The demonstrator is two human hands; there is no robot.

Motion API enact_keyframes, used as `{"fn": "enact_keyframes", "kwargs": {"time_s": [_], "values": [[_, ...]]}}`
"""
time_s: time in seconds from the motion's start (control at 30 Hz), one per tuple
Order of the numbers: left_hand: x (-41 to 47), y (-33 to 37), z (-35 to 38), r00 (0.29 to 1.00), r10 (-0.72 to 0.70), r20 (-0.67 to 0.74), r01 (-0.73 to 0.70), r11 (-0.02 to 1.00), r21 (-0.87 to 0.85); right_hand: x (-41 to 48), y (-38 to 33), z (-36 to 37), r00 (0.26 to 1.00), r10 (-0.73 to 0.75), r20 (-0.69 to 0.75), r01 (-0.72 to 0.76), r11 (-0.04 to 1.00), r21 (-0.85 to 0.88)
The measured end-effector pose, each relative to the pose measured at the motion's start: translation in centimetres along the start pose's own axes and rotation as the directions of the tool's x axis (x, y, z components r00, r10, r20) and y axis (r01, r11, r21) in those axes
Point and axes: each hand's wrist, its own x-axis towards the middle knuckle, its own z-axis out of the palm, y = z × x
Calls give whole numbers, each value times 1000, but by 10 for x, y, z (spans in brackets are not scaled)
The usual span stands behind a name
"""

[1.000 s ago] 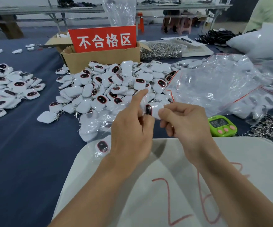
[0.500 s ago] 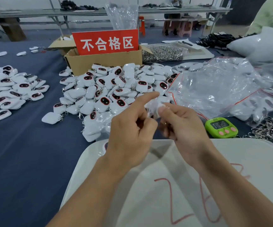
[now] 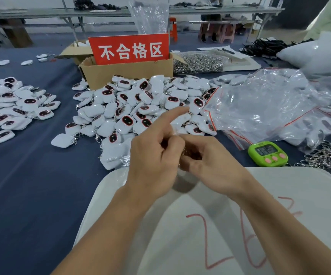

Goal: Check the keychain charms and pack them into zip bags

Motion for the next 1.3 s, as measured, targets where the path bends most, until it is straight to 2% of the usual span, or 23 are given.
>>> {"fn": "enact_keyframes", "kwargs": {"time_s": [0.07, 0.13, 0.17, 0.23, 0.27, 0.3, 0.33, 0.4, 0.5, 0.57, 0.63, 0.7, 0.73, 0.8, 0.87, 0.9, 0.93, 1.0, 1.07, 1.13, 1.2, 1.3], "values": [[-5, 8, 1, 991, 94, 92, -103, 990, 101, -5, 0, 3, 1000, 5, 6, -4, 997, -79], [-13, 17, 6, 952, 208, 223, -248, 953, 172, -10, 4, 8, 999, -32, -44, 16, 949, -315], [-15, 19, 9, 940, 235, 245, -284, 941, 185, -10, 9, 9, 998, -14, -61, -12, 917, -399], [-15, 18, 13, 947, 246, 209, -286, 938, 193, -4, 17, 5, 988, 74, -137, -139, 820, -555], [-14, 18, 14, 954, 242, 176, -276, 939, 203, 0, 21, 1, 971, 108, -214, -224, 731, -645], [-14, 18, 16, 960, 239, 146, -267, 939, 216, 3, 23, -2, 949, 130, -288, -301, 654, -694], [-14, 18, 17, 964, 234, 124, -257, 938, 232, 4, 23, -5, 930, 146, -336, -348, 636, -689], [-14, 18, 17, 978, 173, 120, -200, 944, 263, 2, 22, -7, 913, 176, -367, -385, 666, -639], [-12, 12, 14, 989, -51, 137, 17, 972, 234, 0, 19, -12, 933, 167, -317, -336, 719, -609], [-12, 8, 12, 984, -113, 139, 74, 964, 257, 0, 14, -18, 947, 153, -283, -270, 856, -441], [-9, 7, 13, 983, -161, 86, 122, 931, 345, 1, 10, -20, 958, 128, -257, -183, 963, -201], [-4, 5, 12, 978, -199, -67, 208, 878, 431, 1, 9, -19, 945, 122, -305, -107, 992, 67], [-1, 3, 8, 962, -225, -157, 272, 865, 421, 2, 10, -20, 917, 134, -375, -76, 983, 167], [8, -3, -2, 899, -325, -295, 389, 900, 195, 5, 16, -24, 813, 182, -553, -60, 971, 231], [21, -4, -16, 820, -459, -342, 426, 889, -170, 9, 23, -27, 739, 194, -645, -178, 980, 90], [27, -2, -23, 788, -502, -356, 404, 858, -316, 10, 25, -26, 757, 169, -631, -242, 970, -31], [33, 0, -30, 775, -508, -376, 352, 841, -411, 12, 28, -24, 808, 135, -573, -277, 946, -167], [41, 5, -43, 787, -420, -451, 208, 870, -447, 16, 37, -17, 921, 119, -372, -282, 862, -422], [44, 7, -52, 808, -242, -538, 57, 940, -337, 19, 42, -10, 954, 164, -251, -283, 765, -578], [43, 6, -53, 817, -58, -573, -54, 983, -176, 19, 44, -11, 950, 147, -277, -291, 743, -603], [36, 5, -43, 848, 67, -526, -87, 996, -13, 18, 45, -15, 927, 130, -351, -331, 723, -606], [20, -6, -20, 950, 59, -308, 12, 974, 226, 15, 43, -17, 908, 122, -401, -363, 709, -605]]}}
